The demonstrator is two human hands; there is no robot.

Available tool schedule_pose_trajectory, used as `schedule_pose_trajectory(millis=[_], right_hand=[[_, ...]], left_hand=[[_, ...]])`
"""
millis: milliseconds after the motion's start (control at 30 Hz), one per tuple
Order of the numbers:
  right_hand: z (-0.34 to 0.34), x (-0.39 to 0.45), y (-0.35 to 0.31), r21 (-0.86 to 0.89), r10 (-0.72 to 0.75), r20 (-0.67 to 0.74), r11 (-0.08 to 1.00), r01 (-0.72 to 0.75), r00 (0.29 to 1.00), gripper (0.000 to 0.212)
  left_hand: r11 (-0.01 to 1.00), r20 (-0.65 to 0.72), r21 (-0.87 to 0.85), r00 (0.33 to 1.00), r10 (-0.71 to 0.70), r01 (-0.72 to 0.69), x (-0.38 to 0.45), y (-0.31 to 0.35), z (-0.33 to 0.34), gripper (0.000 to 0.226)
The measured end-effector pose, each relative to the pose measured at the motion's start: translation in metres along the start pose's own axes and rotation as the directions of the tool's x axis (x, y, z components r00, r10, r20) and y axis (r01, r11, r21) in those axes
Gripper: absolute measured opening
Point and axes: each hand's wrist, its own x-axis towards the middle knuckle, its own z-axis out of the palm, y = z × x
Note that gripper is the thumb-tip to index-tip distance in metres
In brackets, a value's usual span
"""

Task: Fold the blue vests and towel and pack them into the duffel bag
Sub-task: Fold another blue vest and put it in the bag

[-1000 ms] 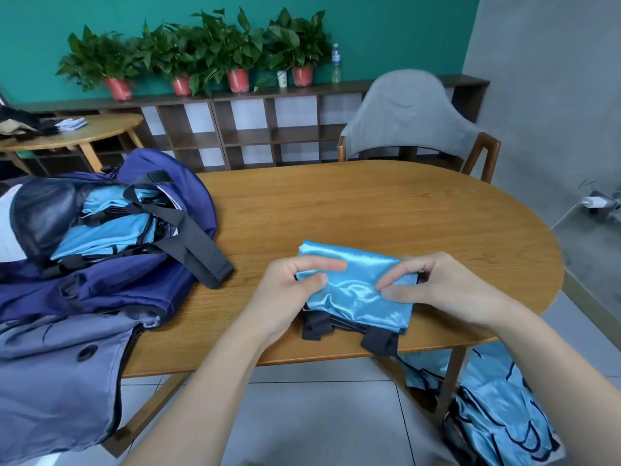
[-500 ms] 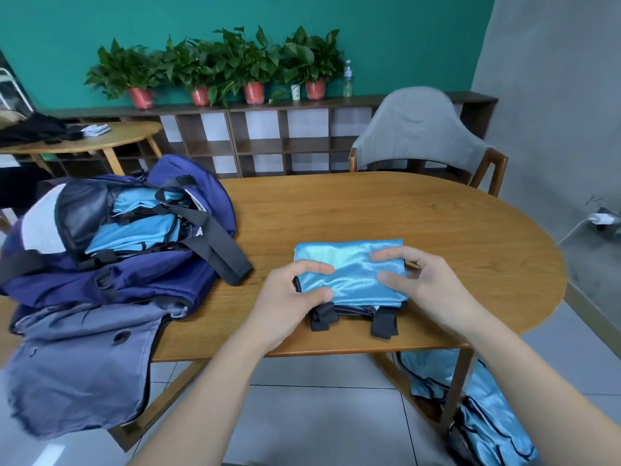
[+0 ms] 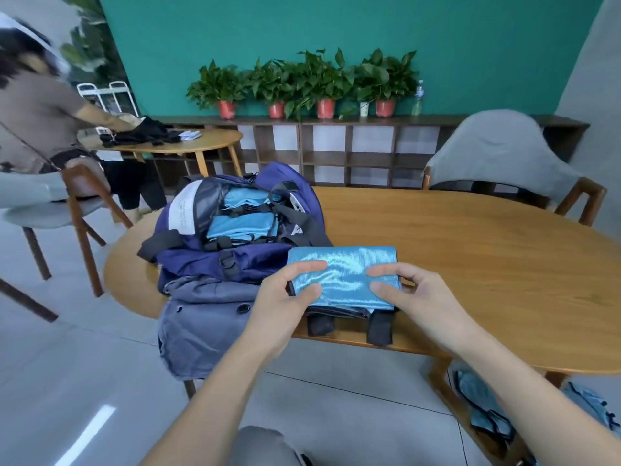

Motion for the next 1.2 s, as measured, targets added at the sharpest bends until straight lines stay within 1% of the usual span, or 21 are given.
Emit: schedule_pose_trajectory(millis=[133,233,300,367,467,567,633,700,767,800,833,933,967,1000,1067,1100,1133,1167,1200], right_hand=[[0.056,0.043,-0.023,-0.083,-0.031,0.065,0.996,0.036,0.997,0.018],[0.098,0.086,-0.038,-0.129,-0.059,0.098,0.989,0.071,0.993,0.023],[0.126,0.120,-0.044,-0.179,-0.064,0.105,0.980,0.082,0.992,0.025],[0.156,0.158,-0.045,-0.206,-0.053,0.106,0.976,0.074,0.993,0.027],[0.195,0.212,-0.045,-0.207,-0.027,0.096,0.977,0.047,0.995,0.033],[0.220,0.258,-0.047,-0.196,0.013,0.079,0.981,0.002,0.997,0.034],[0.230,0.281,-0.046,-0.177,0.068,0.080,0.983,-0.053,0.995,0.035],[0.235,0.301,-0.043,-0.102,0.174,0.050,0.980,-0.169,0.983,0.037],[0.236,0.317,-0.039,0.065,0.337,0.024,0.939,-0.338,0.941,0.040],[0.234,0.322,-0.039,0.144,0.399,0.030,0.905,-0.399,0.916,0.037],[0.232,0.326,-0.042,0.202,0.437,0.033,0.878,-0.434,0.899,0.030],[0.225,0.333,-0.047,0.306,0.486,0.031,0.827,-0.471,0.873,0.007],[0.222,0.335,-0.046,0.307,0.487,0.009,0.830,-0.466,0.874,0.003],[0.220,0.336,-0.046,0.305,0.485,-0.017,0.835,-0.457,0.875,0.004],[0.216,0.333,-0.042,0.265,0.472,-0.066,0.857,-0.441,0.879,0.010],[0.215,0.332,-0.038,0.209,0.432,-0.105,0.890,-0.405,0.896,0.010],[0.212,0.330,-0.035,0.119,0.360,-0.147,0.931,-0.345,0.921,0.007],[0.209,0.328,-0.029,-0.003,0.262,-0.162,0.964,-0.266,0.951,0.011],[0.204,0.326,-0.023,-0.140,0.168,-0.149,0.972,-0.189,0.975,0.025]], left_hand=[[0.962,-0.074,0.270,0.996,0.057,-0.035,0.023,0.015,-0.069,0.033],[0.877,-0.126,0.481,0.988,0.086,-0.015,0.049,0.026,-0.113,0.028],[0.823,-0.158,0.568,0.983,0.097,0.010,0.072,0.029,-0.135,0.026],[0.786,-0.196,0.618,0.973,0.119,0.028,0.101,0.026,-0.150,0.026],[0.784,-0.235,0.619,0.964,0.124,0.050,0.145,0.012,-0.164,0.031],[0.765,-0.278,0.631,0.958,0.073,0.125,0.177,-0.005,-0.169,0.037],[0.797,-0.323,0.583,0.945,0.049,0.158,0.190,-0.012,-0.165,0.039],[0.829,-0.338,0.531,0.941,0.013,0.179,0.203,-0.020,-0.160,0.041],[0.863,-0.352,0.456,0.935,-0.050,0.217,0.215,-0.027,-0.156,0.040],[0.883,-0.372,0.398,0.924,-0.091,0.247,0.221,-0.030,-0.156,0.040],[0.905,-0.391,0.328,0.911,-0.133,0.272,0.227,-0.031,-0.155,0.039],[0.942,-0.470,0.113,0.852,-0.230,0.316,0.245,-0.037,-0.161,0.043],[0.939,-0.484,0.081,0.837,-0.256,0.334,0.250,-0.037,-0.163,0.045],[0.934,-0.483,0.073,0.831,-0.274,0.350,0.254,-0.037,-0.164,0.045],[0.919,-0.445,0.136,0.852,-0.278,0.371,0.261,-0.035,-0.163,0.044],[0.913,-0.418,0.195,0.872,-0.254,0.359,0.263,-0.033,-0.161,0.044],[0.908,-0.390,0.262,0.896,-0.212,0.328,0.265,-0.032,-0.159,0.043],[0.902,-0.358,0.325,0.920,-0.161,0.285,0.267,-0.031,-0.157,0.042],[0.897,-0.324,0.374,0.939,-0.113,0.237,0.269,-0.031,-0.156,0.042]])
